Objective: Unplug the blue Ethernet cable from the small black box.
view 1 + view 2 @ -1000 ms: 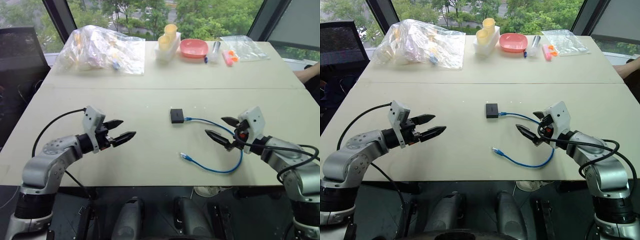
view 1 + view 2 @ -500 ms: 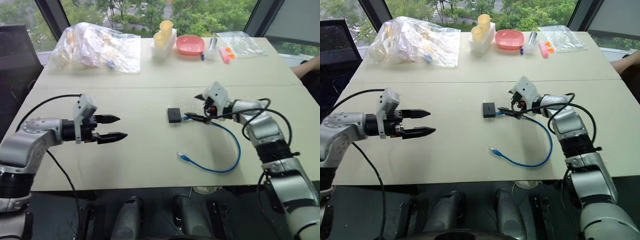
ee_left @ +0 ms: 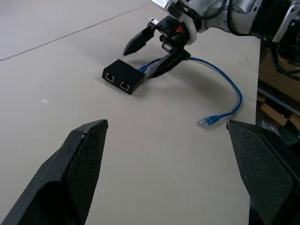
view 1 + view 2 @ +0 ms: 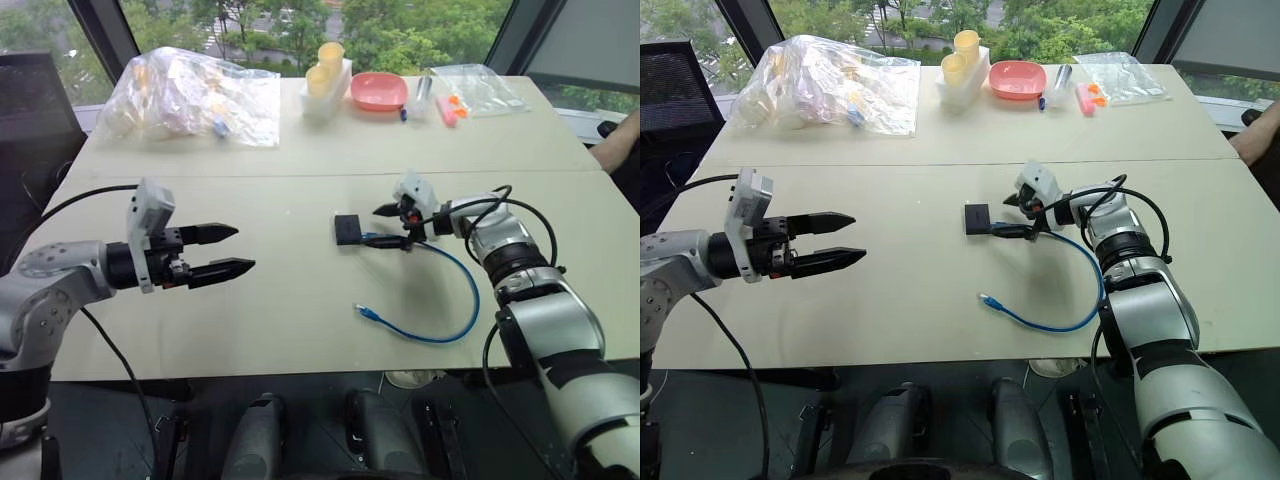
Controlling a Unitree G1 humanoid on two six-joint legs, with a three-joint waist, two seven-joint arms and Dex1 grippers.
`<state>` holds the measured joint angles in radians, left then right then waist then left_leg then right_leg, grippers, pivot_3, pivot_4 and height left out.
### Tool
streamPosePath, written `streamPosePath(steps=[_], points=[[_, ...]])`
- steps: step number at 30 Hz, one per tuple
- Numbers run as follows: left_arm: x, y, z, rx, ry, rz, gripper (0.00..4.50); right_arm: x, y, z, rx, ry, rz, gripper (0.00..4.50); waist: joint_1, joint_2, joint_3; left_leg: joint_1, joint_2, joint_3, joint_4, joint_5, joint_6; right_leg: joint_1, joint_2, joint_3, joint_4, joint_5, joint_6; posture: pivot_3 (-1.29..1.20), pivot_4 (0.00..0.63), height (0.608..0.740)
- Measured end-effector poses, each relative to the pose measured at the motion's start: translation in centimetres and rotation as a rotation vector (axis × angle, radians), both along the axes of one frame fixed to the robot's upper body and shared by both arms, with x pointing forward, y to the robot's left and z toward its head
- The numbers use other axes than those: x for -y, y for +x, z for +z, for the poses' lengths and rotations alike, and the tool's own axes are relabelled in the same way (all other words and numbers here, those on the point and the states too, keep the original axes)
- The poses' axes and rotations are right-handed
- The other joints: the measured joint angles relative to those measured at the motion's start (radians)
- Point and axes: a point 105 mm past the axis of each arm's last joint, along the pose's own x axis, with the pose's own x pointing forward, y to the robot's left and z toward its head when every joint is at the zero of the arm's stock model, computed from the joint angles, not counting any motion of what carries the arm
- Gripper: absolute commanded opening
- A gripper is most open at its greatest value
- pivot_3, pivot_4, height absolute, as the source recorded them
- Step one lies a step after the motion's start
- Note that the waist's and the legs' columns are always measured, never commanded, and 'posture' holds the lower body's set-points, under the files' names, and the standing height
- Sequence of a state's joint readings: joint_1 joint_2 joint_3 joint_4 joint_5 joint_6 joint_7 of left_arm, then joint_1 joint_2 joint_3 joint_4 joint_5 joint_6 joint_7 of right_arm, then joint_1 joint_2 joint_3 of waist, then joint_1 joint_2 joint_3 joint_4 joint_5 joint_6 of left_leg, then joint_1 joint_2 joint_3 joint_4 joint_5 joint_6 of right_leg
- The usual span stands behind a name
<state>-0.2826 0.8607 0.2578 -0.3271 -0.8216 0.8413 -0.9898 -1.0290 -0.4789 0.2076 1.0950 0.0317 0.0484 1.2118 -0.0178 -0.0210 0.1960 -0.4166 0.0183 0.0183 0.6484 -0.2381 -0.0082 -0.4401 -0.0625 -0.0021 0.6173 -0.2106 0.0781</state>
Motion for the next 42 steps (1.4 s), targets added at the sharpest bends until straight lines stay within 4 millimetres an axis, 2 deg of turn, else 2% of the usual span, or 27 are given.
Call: streamPosePath(steps=[6,10,14,19,24,27,29,33,35,38,42], points=[[-0.1,0.0,0.3,0.007,-0.010,0.020,4.23,0.6,-0.1,-0.1,0.006,0.002,-0.008,4.50,-0.002,0.000,0.000,0.003,0.000,0.001,0.000,0.000,0.000,0.002,0.000,0.001,0.001,0.000,0.000,0.00,0.150,0.740],[-0.1,0.3,0.4,0.010,-0.011,0.023,4.23,-0.2,0.2,-0.5,0.022,0.032,-0.025,4.50,-0.006,0.000,0.000,0.007,0.000,0.001,-0.001,0.000,0.000,0.005,0.000,0.002,0.001,0.000,0.000,0.00,0.150,0.740],[0.0,0.5,0.4,0.009,-0.012,0.021,4.25,-1.4,0.3,-0.8,0.045,0.041,-0.002,2.69,-0.017,0.000,0.000,0.009,0.000,0.001,-0.001,0.000,0.000,0.007,0.000,0.002,0.002,0.000,0.000,0.00,0.150,0.740],[-0.4,1.0,0.1,-0.002,-0.009,0.041,4.25,-1.7,-0.3,-1.4,0.085,0.004,0.064,0.05,-0.025,0.000,0.000,0.009,0.000,0.001,-0.001,0.000,0.000,0.007,0.000,0.002,0.002,0.000,0.000,0.00,0.150,0.740],[-0.5,1.9,0.6,0.029,-0.009,0.037,4.25,-1.6,-0.8,-1.1,0.185,-0.057,0.112,0.05,-0.021,0.000,0.000,0.009,0.000,0.001,-0.001,0.000,0.000,0.007,0.000,0.002,0.002,0.000,0.000,0.00,0.150,0.740],[-0.5,3.5,0.8,0.048,-0.021,0.044,4.25,-2.1,-0.9,-0.6,0.311,-0.077,0.098,0.05,-0.019,0.000,0.000,0.009,0.000,0.001,-0.001,0.000,-0.001,0.007,0.000,0.002,0.002,0.000,0.000,0.00,0.150,0.740],[-0.6,4.8,1.0,0.050,-0.044,0.053,4.25,-2.9,-0.6,1.3,0.455,-0.087,0.078,0.05,-0.020,0.000,0.000,0.008,-0.001,0.001,0.000,0.001,-0.002,0.006,0.000,0.002,0.003,0.000,0.000,0.00,0.150,0.740],[0.2,8.2,2.9,0.010,-0.247,0.026,4.25,-4.1,-0.7,7.7,0.814,-0.065,0.030,0.05,-0.017,-0.001,0.000,0.009,-0.001,0.001,0.000,0.001,-0.002,0.006,0.001,0.002,0.004,0.002,0.004,0.00,0.150,0.740],[0.7,9.4,3.4,-0.015,-0.324,0.001,4.25,-4.3,-1.4,8.9,0.918,-0.089,0.040,0.05,-0.013,-0.001,0.000,0.008,-0.001,0.001,0.000,0.001,-0.002,0.006,0.000,0.002,0.004,0.001,0.005,0.00,0.150,0.740],[1.8,10.7,3.1,-0.042,-0.350,-0.039,4.25,-3.6,-2.1,8.5,0.990,-0.173,0.057,0.05,-0.003,-0.001,0.000,0.008,-0.002,0.002,0.000,0.001,-0.002,0.006,0.000,0.002,0.002,0.001,0.006,0.00,0.150,0.740],[4.8,11.9,2.1,-0.078,-0.343,-0.116,4.25,-3.7,-2.8,8.9,1.056,-0.212,0.063,0.05,0.003,-0.001,0.000,0.007,-0.002,0.001,0.000,0.001,-0.002,0.006,0.000,0.002,0.002,0.001,0.006,0.00,0.150,0.740]])
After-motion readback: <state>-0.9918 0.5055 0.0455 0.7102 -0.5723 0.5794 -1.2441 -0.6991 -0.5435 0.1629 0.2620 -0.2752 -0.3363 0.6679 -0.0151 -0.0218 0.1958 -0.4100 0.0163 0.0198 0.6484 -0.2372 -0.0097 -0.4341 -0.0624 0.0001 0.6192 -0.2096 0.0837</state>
